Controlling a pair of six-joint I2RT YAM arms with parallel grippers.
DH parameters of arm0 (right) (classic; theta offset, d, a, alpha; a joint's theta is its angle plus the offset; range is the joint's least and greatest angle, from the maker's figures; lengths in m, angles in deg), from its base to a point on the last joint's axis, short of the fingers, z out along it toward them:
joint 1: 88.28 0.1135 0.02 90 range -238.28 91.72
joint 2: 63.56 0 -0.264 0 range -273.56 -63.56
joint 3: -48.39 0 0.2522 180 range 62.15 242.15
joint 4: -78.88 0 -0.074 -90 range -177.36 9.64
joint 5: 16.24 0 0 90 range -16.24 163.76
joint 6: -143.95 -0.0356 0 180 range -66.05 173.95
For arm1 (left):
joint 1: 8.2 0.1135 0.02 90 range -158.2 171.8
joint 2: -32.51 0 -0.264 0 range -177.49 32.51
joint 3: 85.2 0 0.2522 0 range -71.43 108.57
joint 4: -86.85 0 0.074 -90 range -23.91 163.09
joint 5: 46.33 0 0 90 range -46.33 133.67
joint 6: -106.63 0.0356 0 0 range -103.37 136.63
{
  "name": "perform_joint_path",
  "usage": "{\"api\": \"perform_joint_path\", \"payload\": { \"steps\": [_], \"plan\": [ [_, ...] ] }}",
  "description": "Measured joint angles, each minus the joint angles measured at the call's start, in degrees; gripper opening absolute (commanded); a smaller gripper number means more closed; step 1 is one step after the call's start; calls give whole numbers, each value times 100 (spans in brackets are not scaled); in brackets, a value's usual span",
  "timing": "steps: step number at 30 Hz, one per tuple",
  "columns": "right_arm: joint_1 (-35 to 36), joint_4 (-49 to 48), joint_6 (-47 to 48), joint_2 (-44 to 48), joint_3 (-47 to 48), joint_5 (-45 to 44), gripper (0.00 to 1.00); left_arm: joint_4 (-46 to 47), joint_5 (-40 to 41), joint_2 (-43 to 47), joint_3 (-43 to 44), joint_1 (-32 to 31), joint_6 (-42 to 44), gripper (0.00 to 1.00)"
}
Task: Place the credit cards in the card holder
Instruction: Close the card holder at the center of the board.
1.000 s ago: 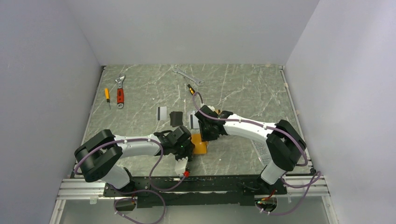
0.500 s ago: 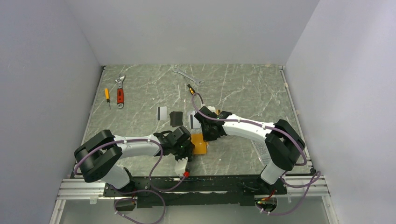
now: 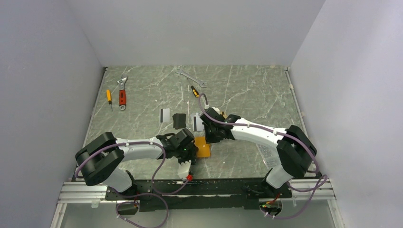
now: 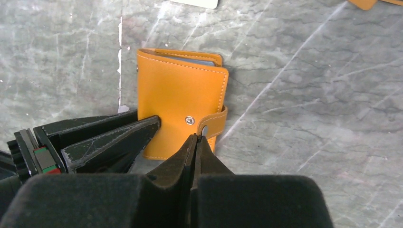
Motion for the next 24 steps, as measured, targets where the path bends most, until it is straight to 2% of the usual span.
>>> {"api": "perform_joint_path", "payload": {
  "steps": [11,24],
  "plan": [
    [0,-450,68,-269,-153,581,0,0,42,11,-2,-31,-11,13],
    [0,-590,164,-417,-157,748,0,20,85,15,-13,-59,-92,12]
  ]
}}
